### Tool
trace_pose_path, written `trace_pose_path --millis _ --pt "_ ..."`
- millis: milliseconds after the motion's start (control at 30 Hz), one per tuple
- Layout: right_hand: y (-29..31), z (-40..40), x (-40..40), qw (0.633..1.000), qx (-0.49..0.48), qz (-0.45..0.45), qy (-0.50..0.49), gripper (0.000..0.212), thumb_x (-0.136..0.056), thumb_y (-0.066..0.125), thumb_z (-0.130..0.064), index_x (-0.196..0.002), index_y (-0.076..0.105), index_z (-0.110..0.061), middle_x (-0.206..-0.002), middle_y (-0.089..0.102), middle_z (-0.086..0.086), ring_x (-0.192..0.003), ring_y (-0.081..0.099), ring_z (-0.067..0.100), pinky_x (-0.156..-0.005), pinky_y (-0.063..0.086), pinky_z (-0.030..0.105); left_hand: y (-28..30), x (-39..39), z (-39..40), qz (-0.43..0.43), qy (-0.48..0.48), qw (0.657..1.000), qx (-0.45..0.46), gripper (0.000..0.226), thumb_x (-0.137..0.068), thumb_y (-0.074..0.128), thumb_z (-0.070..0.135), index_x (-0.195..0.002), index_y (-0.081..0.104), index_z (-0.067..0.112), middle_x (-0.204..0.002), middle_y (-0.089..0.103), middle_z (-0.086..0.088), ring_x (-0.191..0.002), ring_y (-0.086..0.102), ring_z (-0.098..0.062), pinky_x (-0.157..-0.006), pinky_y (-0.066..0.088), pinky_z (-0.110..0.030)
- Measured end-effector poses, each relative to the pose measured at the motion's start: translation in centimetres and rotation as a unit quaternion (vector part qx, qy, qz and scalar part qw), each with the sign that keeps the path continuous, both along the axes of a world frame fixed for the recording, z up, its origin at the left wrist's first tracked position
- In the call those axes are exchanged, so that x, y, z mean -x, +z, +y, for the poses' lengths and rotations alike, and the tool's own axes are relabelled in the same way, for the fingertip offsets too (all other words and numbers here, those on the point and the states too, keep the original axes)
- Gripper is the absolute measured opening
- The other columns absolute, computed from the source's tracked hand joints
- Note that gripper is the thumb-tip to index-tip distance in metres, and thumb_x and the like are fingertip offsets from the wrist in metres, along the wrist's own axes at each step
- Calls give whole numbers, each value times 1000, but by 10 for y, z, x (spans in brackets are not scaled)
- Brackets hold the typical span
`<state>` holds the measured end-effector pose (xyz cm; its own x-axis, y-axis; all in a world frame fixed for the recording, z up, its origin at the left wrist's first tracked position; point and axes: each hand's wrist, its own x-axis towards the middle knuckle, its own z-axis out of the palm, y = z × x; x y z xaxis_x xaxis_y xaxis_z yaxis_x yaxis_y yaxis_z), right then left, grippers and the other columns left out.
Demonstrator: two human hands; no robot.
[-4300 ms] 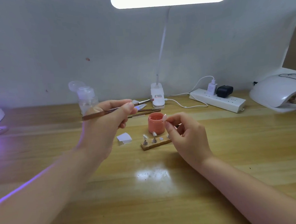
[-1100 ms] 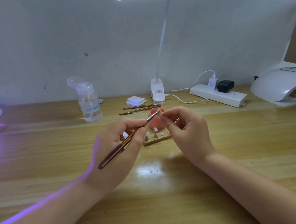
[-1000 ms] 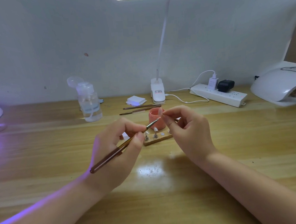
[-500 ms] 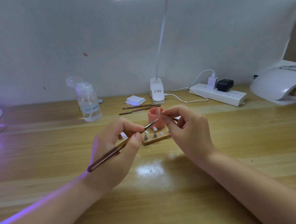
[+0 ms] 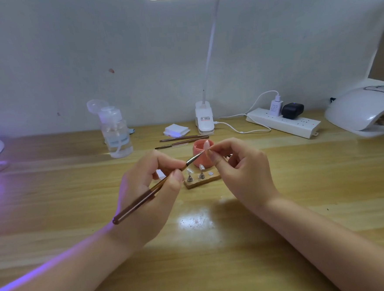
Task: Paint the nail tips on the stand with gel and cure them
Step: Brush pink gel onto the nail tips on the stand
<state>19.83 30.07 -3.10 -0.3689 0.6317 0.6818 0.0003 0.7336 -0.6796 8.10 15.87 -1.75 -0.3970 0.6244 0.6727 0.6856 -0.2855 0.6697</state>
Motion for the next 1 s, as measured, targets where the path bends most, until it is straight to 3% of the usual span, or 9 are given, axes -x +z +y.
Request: trace_pose_path --millis 167,267,400,600,733,867,1000 --pt "0 -2 0 1000 11 -3 7 8 -86 71 -27 -79 69 -23 -71 69 -19 -43 43 7 -49 33 14 1 -2 3 -22 3 1000 20 13 -87 61 35 -99 66 36 -88 71 18 -85 63 -5 -72 46 -15" --pt "0 -1 -1 1000 15 -9 10 8 -86 70 -27 -81 70 -20 -73 71 -14 -43 43 7 -50 33 16 0 -1 3 -7 1 1000 28 11 -84 61 33 -94 67 35 -84 71 18 -80 61 -2 -71 42 -12" --pt "0 -2 -2 1000 13 -18 6 10 -86 69 -28 -81 70 -20 -73 72 -13 -42 43 6 -50 32 15 0 1 -1 1 -6 1000 0 15 -76 50 35 -80 63 29 -76 66 8 -71 56 -7 -70 42 -19" --pt "0 -2 0 1000 13 -7 9 6 -86 71 -24 -81 70 -21 -71 66 -22 -42 44 5 -49 32 10 1 -1 3 -29 7 1000 9 14 -84 60 38 -96 66 34 -85 71 12 -78 62 -7 -67 42 -10" --pt "-1 -2 1 999 25 1 21 6 -86 71 -21 -81 70 -17 -77 71 -16 -42 48 3 -49 33 9 -1 0 3 -18 -2 1000 26 11 -85 61 33 -94 67 33 -84 71 14 -76 60 -1 -66 41 -9" --pt "0 -2 1 998 51 1 41 6 -87 71 -22 -83 69 -18 -81 73 -11 -47 54 3 -52 39 14 0 1 0 -34 -21 999 -1 16 -82 52 39 -86 65 30 -81 70 7 -76 62 -10 -70 47 -22" --pt "2 -4 1 996 59 12 61 12 -87 70 -19 -81 65 -28 -80 71 -13 -53 60 5 -53 50 23 2 -1 1 -68 -11 998 -2 11 -84 61 37 -92 65 33 -85 73 13 -84 67 -8 -73 49 -16"
